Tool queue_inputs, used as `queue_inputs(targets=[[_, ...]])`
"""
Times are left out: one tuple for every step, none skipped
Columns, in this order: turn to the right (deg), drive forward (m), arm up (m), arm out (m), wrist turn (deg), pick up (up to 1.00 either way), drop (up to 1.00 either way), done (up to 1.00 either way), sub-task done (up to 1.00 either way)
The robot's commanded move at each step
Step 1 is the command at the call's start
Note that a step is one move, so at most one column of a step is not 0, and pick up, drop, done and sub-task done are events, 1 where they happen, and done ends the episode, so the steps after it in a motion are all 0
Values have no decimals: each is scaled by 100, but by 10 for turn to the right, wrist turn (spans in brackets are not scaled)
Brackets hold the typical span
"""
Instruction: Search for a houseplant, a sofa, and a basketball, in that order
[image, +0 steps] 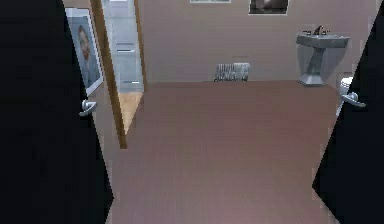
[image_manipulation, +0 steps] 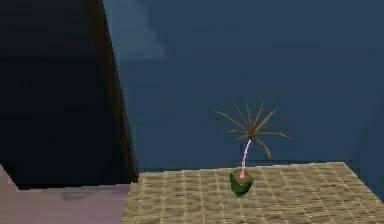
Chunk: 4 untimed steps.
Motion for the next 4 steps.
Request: queue_inputs(targets=[[-30,0,0,0,0,0,0,0,0],[0,100,0,0,0,0,0,0,0],[0,100,0,0,0,0,0,0,0],[-90,0,0,0,0,0,0,0,0]])
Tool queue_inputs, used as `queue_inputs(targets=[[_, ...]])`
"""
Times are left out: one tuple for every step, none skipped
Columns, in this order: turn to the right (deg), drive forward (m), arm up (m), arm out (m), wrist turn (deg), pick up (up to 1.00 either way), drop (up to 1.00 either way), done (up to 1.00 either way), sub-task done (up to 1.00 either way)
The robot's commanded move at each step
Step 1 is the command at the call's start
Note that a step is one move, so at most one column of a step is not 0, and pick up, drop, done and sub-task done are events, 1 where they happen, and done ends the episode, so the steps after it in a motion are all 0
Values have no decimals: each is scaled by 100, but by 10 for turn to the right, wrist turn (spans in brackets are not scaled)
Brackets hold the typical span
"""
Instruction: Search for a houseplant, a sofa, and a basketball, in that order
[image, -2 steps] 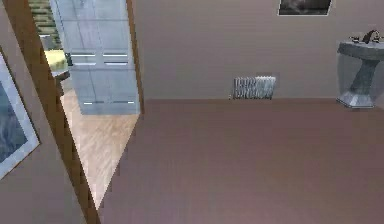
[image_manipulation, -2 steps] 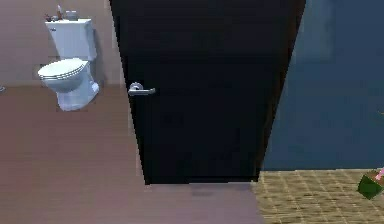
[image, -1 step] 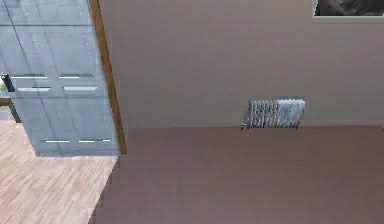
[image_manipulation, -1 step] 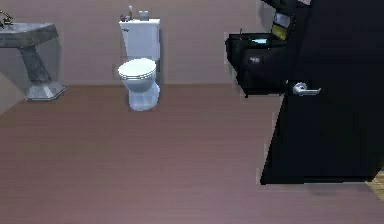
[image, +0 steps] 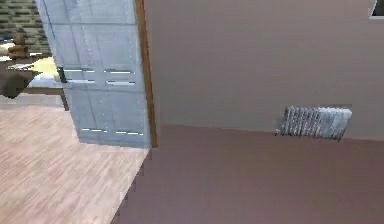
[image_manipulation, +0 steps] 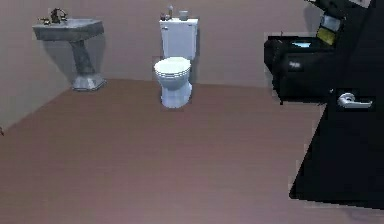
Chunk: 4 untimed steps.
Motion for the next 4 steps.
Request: queue_inputs(targets=[[0,35,0,0,0,0,0,0,0],[-330,0,0,0,0,0,0,0,0],[0,45,0,0,0,0,0,0,0],[-450,0,0,0,0,0,0,0,0]])
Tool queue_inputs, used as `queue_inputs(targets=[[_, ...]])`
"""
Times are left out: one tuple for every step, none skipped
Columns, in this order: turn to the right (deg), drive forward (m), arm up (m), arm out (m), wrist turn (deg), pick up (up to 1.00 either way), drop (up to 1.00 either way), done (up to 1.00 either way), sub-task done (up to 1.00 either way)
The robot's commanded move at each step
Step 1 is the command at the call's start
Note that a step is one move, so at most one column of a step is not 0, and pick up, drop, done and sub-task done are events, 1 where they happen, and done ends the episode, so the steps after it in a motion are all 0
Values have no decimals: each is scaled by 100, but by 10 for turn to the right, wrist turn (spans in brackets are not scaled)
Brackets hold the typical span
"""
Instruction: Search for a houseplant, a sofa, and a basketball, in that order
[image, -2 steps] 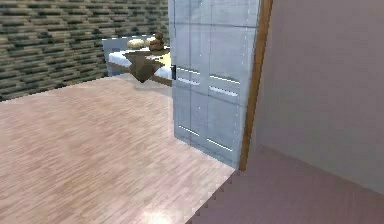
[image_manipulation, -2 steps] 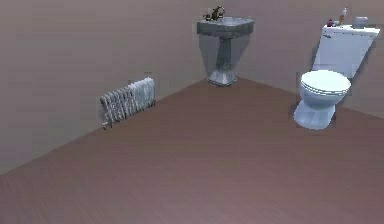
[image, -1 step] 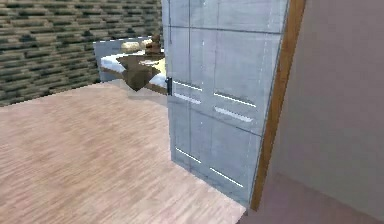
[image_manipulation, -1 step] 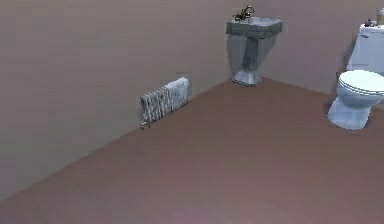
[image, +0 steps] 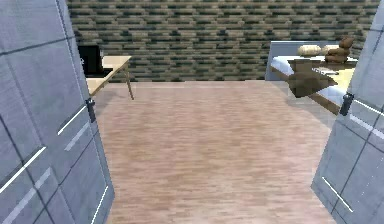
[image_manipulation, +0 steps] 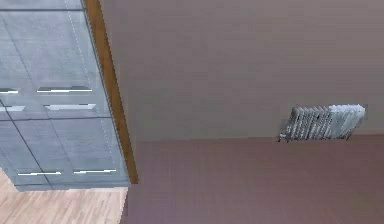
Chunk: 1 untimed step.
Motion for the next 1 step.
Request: queue_inputs(targets=[[-60,0,0,0,0,0,0,0,0]])
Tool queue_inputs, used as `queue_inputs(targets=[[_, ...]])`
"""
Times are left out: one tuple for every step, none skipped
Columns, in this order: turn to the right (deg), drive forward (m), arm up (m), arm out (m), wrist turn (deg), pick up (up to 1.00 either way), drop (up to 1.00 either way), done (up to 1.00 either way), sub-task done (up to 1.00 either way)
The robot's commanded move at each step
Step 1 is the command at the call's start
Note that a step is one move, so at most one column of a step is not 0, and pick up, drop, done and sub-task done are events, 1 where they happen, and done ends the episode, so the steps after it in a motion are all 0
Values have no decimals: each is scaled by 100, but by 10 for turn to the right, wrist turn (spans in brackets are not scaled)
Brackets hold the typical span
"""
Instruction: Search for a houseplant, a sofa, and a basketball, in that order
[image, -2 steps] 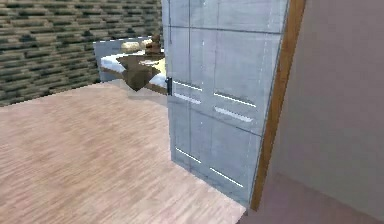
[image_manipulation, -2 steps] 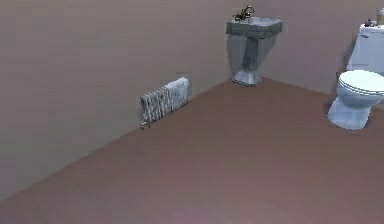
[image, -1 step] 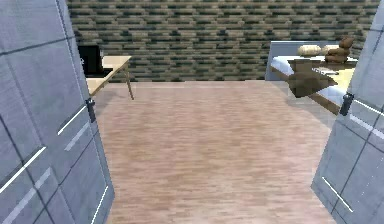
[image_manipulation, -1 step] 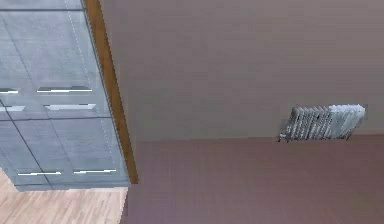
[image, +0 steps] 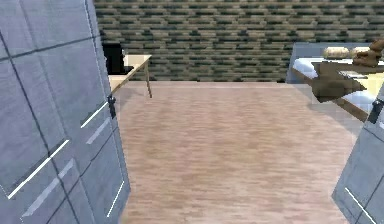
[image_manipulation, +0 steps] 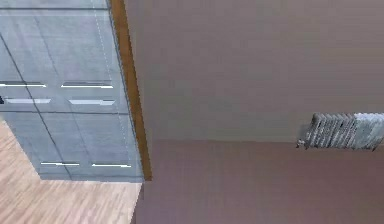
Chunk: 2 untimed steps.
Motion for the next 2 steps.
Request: queue_inputs(targets=[[0,100,0,0,0,0,0,0,0],[-30,0,0,0,0,0,0,0,0]])
